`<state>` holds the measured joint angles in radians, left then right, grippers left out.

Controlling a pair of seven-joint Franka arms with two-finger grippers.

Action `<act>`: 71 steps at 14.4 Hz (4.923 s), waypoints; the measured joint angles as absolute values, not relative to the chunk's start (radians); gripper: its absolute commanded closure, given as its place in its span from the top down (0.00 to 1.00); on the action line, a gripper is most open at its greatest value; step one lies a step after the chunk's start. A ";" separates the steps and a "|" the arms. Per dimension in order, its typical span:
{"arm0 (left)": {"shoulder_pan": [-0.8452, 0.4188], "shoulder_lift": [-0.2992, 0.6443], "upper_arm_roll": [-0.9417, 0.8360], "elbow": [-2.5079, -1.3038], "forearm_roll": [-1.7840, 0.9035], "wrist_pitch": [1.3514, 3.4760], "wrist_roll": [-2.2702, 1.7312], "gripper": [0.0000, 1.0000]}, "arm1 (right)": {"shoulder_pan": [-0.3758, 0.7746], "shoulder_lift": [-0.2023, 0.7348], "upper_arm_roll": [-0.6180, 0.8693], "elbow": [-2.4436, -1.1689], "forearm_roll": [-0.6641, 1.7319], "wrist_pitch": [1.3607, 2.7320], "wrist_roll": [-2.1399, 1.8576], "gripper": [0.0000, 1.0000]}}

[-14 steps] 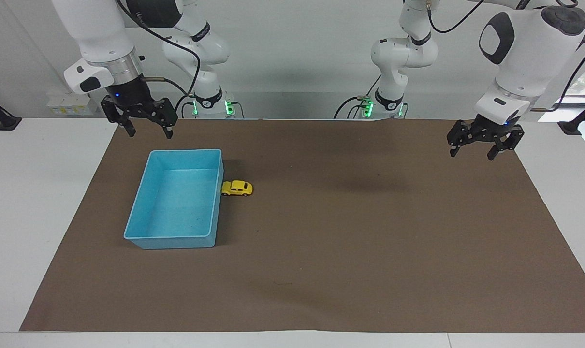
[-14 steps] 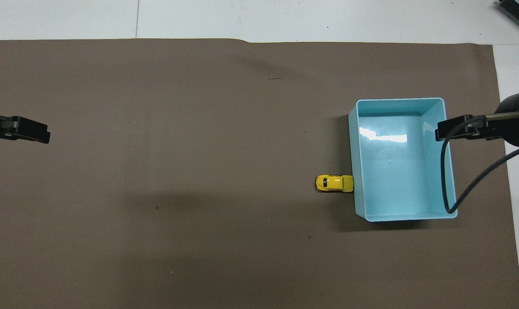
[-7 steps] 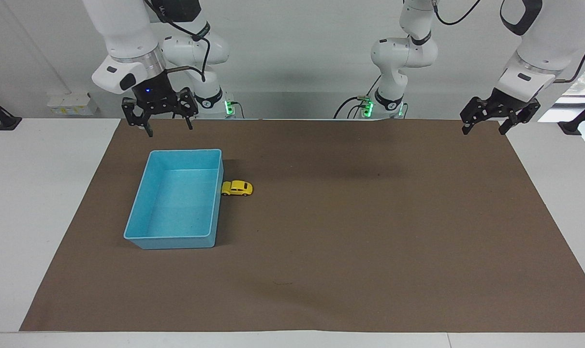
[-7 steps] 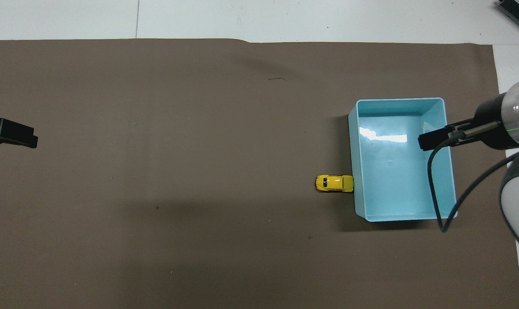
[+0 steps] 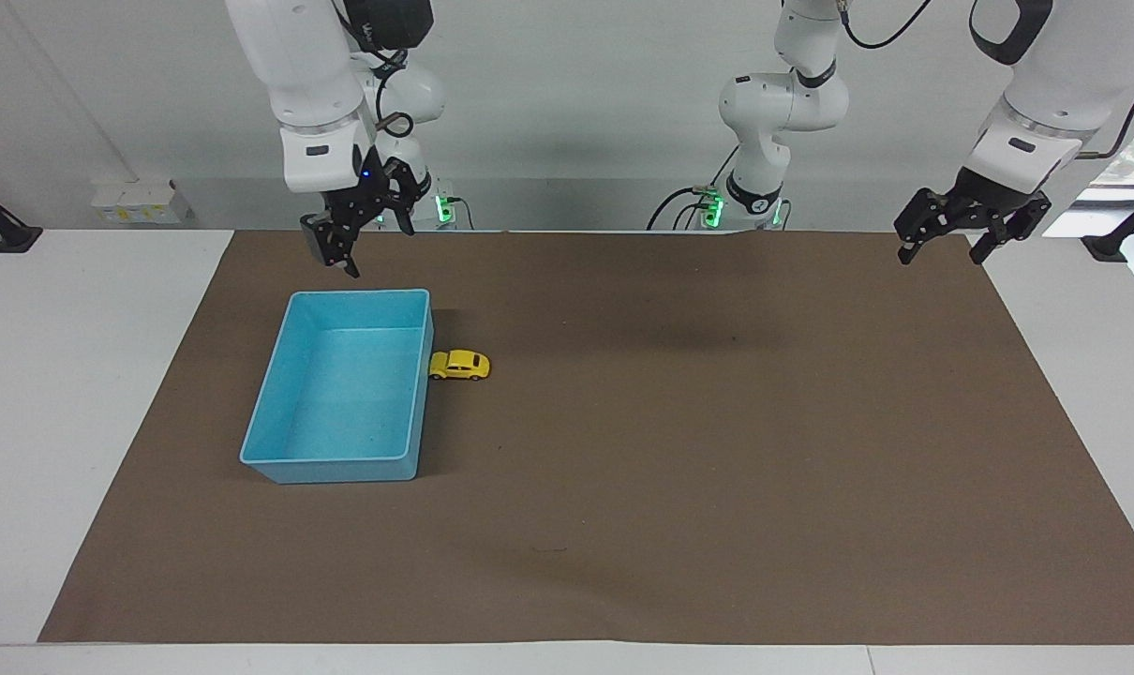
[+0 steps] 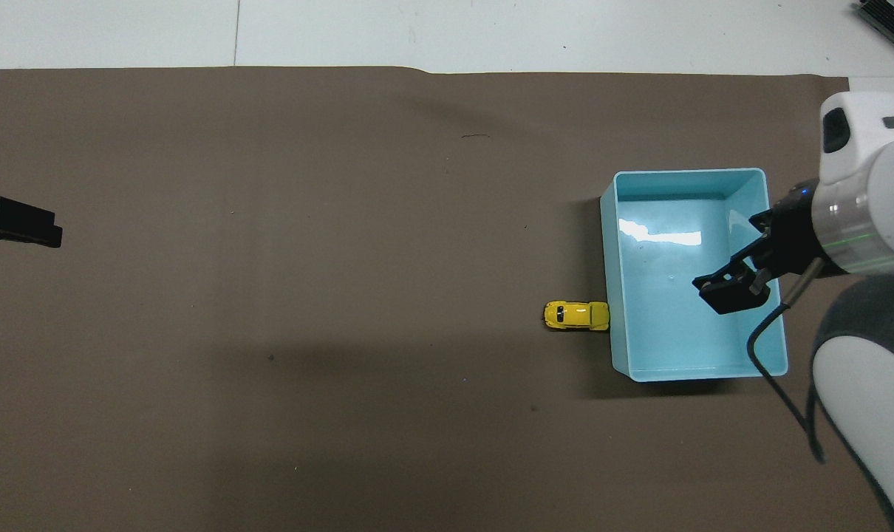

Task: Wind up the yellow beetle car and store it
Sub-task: 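Reach the right gripper down to grasp the yellow car beside the bin, then lift the car with the right gripper and lower it into the bin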

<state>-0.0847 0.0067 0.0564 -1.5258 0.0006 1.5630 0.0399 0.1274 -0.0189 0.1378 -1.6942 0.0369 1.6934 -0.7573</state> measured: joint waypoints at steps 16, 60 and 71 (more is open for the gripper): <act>-0.085 -0.015 0.051 -1.552 -0.001 1.563 0.074 1.00 | 0.227 0.090 0.130 -2.073 -0.072 2.156 -1.090 1.00; -0.085 -0.015 0.051 -1.552 -0.001 1.563 0.074 1.00 | 0.050 0.039 0.120 -1.960 -0.060 1.863 -1.307 0.00; -0.085 -0.016 0.051 -1.553 -0.001 1.553 0.074 1.00 | -0.096 -0.006 0.116 -2.219 -0.096 2.171 -1.537 0.00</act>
<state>-0.0850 -0.0156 0.0508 -1.5530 -0.0010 1.5526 0.0741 -0.0960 -0.0064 0.1163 -2.2191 -0.0961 2.1712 -1.5368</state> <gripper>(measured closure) 0.000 0.595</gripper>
